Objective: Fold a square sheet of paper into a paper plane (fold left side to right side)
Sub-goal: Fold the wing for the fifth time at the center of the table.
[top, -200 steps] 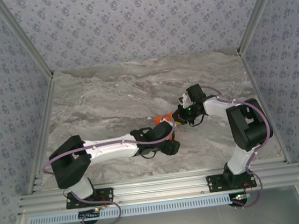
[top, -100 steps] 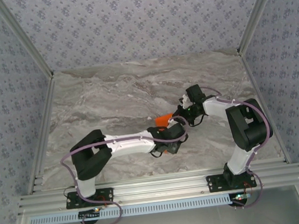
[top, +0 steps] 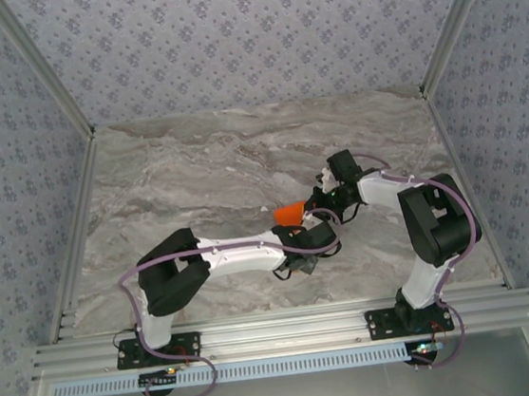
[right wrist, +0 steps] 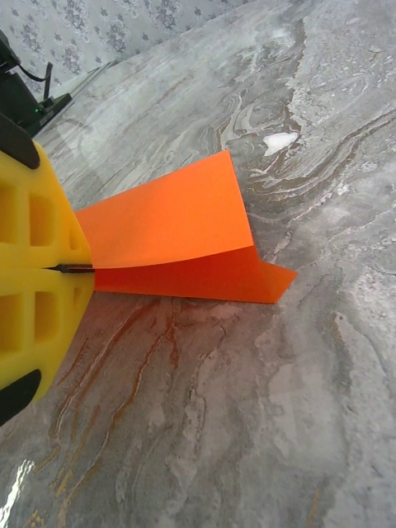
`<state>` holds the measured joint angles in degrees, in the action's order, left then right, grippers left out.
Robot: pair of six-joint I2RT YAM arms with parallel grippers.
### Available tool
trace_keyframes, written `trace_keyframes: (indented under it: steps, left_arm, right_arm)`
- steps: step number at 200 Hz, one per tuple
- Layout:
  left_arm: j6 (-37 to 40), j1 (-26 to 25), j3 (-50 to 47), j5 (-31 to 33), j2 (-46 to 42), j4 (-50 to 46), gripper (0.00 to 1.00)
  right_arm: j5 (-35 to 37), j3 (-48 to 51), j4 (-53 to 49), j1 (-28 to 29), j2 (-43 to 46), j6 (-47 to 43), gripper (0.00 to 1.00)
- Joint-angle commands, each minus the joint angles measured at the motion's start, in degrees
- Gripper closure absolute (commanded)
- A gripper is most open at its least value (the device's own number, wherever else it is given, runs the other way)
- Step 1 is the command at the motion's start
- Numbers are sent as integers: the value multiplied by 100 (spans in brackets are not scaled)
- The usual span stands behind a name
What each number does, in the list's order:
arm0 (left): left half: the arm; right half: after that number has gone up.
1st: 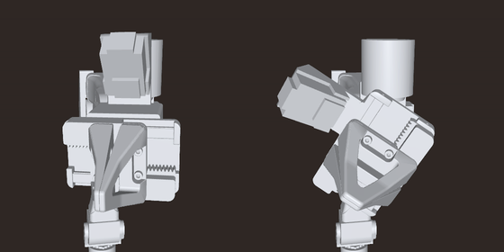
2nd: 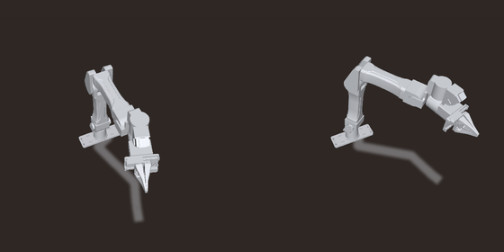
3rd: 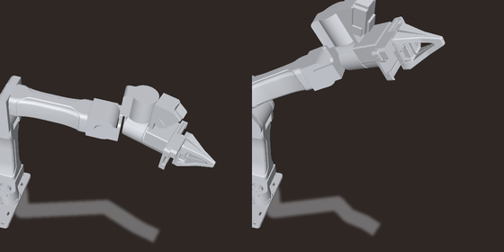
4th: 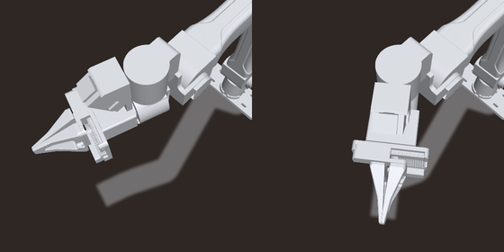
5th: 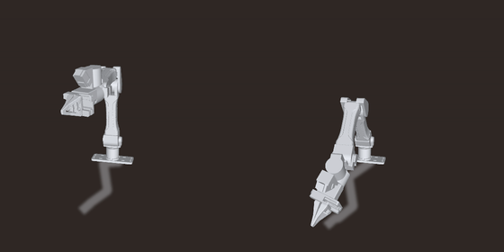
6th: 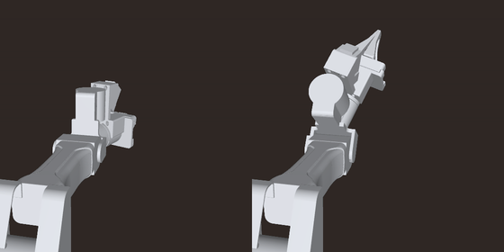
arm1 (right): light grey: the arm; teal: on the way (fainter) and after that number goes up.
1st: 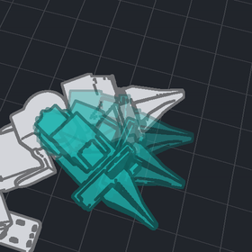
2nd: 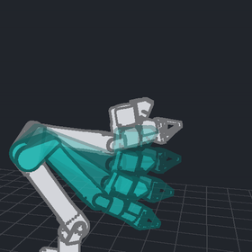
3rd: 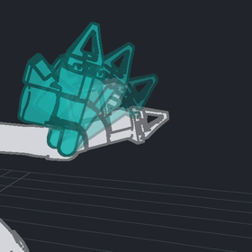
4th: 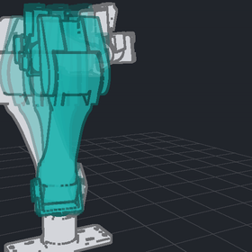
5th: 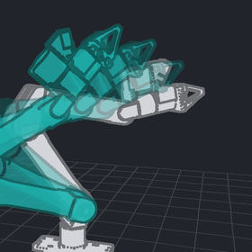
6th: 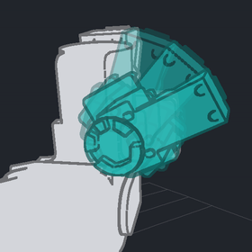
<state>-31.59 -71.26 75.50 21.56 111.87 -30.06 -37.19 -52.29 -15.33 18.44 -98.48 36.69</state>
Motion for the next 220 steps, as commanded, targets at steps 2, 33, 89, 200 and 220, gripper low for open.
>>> trace_keyframes:
  steps: [2, 33, 89, 200, 220]
  left_arm:
    - [-47, -43, 192, 147, 123, -229, 62]
    - [-66, -45, 245, 108, 192, -255, 67]
    - [-101, -40, 272, 117, 225, -297, 75]
    - [-337, 233, -424, -604, -340, 714, 87]
    - [-414, 363, -671, -895, -529, 1119, 87]
  right_arm:
    - [105, -135, -211, 46, -77, 83, 100]
    - [168, -143, -231, 45, -84, 66, 100]
    - [209, -135, -251, 47, -85, 35, 100]
    - [390, -83, -225, -154, 640, -444, 72]
    - [632, 17, -292, -337, 1139, -610, 55]
